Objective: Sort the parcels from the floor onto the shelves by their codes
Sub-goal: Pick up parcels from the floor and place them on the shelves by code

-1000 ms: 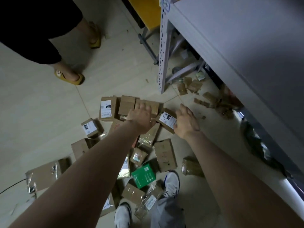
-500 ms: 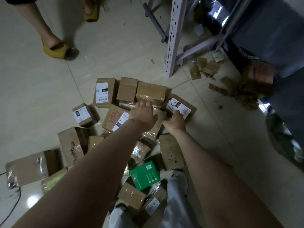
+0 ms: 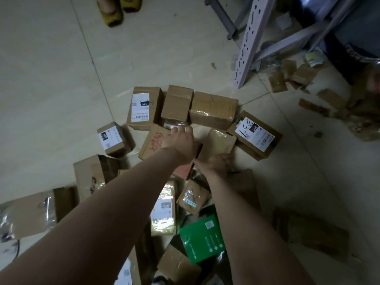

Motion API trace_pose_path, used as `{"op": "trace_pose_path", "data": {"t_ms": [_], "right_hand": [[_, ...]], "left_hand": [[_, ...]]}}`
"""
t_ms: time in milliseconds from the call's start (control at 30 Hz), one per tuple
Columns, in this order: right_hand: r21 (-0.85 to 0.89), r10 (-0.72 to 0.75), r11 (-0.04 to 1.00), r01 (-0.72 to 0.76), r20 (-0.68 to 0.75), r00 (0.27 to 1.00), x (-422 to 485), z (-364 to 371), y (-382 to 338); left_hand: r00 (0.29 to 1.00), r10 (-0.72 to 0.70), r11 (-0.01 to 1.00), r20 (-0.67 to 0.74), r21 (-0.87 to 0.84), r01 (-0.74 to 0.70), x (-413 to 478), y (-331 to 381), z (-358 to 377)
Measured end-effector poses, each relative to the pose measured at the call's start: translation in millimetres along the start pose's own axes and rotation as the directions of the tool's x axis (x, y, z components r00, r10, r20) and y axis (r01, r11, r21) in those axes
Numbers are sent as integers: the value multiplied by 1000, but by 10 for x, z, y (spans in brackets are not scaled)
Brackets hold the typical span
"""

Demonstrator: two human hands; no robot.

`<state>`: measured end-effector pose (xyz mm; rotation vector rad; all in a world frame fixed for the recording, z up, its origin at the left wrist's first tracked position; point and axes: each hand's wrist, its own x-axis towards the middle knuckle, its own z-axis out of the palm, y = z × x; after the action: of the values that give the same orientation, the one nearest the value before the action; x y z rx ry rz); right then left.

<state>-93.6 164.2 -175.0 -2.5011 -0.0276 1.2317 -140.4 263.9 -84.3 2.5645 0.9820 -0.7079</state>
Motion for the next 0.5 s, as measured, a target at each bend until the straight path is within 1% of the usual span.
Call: {"op": "trace_pose_path", "data": {"t_ms": [133,233,300,400,433,500], "right_hand": [[-88,9,996,-20,-130,991,10,153,89],[-43,26,999,-33,-163,986,80,134,171],[30,62,998,-58,-181,982,62,56,179],[270,157,958,-98,-206,966,-109,-173,183],[342,174,935,-93,-213,961,-219,-285,171],[424,160,904,-47,-235,959,-517,-566,114]], "left_hand": [[999,38,999,-27,11,-37,102,-123,53],[998,54,998,-34,-10,-54,118,-143,30],[998,50,998,-34,-38,-51,57,-129,-31],[999,33,997,-23,-73,-34,-141,-70,-209],[999,38,996,-16,-80,-40,-229,-35,-310],[998,55,994,-7,-96,-55,-426,47,-588]]}}
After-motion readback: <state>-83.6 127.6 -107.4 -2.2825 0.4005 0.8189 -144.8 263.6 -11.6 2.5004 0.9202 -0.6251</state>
